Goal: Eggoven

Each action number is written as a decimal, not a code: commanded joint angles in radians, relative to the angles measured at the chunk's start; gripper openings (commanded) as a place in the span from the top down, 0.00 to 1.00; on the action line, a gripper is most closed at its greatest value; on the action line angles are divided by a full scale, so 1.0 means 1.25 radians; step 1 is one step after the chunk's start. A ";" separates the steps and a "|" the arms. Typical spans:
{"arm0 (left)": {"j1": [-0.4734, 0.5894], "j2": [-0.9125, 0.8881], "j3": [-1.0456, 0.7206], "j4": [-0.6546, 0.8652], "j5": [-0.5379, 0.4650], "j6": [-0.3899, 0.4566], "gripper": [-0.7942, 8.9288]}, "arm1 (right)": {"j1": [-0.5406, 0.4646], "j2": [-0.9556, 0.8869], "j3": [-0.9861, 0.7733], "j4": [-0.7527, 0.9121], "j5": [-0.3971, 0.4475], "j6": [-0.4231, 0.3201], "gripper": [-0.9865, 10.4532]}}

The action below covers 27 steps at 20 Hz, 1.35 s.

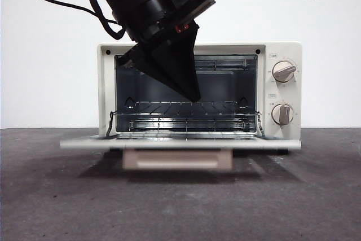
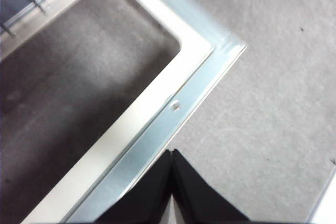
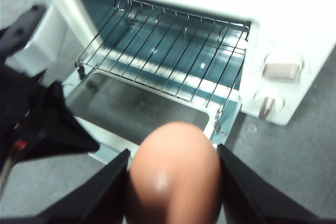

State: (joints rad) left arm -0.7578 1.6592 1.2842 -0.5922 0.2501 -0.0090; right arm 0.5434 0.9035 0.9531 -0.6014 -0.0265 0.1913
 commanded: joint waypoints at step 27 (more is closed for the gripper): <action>0.330 -0.631 -0.315 -0.075 0.075 -0.029 0.91 | -0.051 0.644 0.141 0.397 -0.042 0.029 0.91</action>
State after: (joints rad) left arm -0.3431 0.8688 0.8833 -0.6998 0.3401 -0.0357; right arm 0.4778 1.6760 1.1103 -0.1154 -0.0738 0.2169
